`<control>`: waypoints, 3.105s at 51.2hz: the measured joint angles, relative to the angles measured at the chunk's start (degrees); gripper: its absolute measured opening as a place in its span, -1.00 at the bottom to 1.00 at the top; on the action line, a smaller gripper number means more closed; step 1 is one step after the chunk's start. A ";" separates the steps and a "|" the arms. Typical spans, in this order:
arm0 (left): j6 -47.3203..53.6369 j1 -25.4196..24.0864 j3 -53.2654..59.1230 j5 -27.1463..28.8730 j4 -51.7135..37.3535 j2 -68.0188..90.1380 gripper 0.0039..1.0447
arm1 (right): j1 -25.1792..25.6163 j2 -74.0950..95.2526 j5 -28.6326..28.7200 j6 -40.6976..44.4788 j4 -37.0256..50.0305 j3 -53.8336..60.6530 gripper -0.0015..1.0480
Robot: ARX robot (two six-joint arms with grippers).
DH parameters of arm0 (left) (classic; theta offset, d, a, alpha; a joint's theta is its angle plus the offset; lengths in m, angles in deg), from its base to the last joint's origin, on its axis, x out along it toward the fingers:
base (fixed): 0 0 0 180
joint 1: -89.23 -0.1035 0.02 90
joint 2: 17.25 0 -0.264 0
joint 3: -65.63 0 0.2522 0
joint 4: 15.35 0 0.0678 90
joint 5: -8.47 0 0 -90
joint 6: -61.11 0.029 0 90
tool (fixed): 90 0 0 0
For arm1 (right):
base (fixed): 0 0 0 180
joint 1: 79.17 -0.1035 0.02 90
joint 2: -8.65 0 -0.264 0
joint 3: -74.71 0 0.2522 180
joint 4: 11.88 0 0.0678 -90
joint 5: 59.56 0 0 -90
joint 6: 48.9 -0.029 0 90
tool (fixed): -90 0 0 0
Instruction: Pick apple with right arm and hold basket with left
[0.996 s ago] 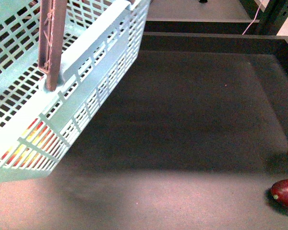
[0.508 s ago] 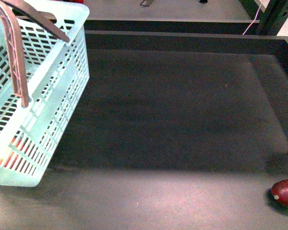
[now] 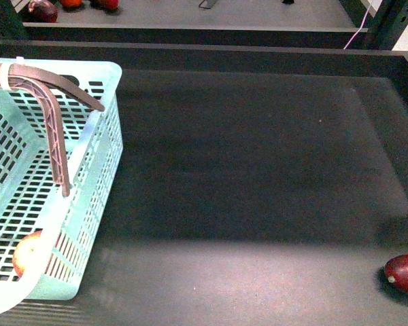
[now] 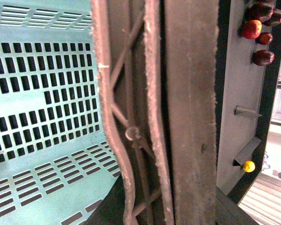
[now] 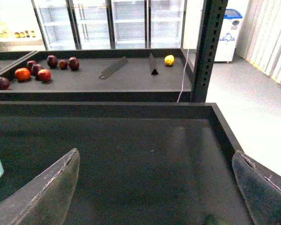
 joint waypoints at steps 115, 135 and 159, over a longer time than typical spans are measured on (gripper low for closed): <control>79.82 4.55 48.65 -3.13 -18.82 -69.88 -0.94 | 0.00 0.00 0.02 0.00 0.00 0.00 0.83; 79.84 4.55 48.68 -3.13 -8.26 -81.05 -0.94 | 0.00 0.00 0.00 0.00 0.00 0.00 0.83; 79.84 4.55 48.68 -3.13 0.90 -90.25 -0.94 | 0.00 0.00 0.00 0.00 0.00 0.00 0.83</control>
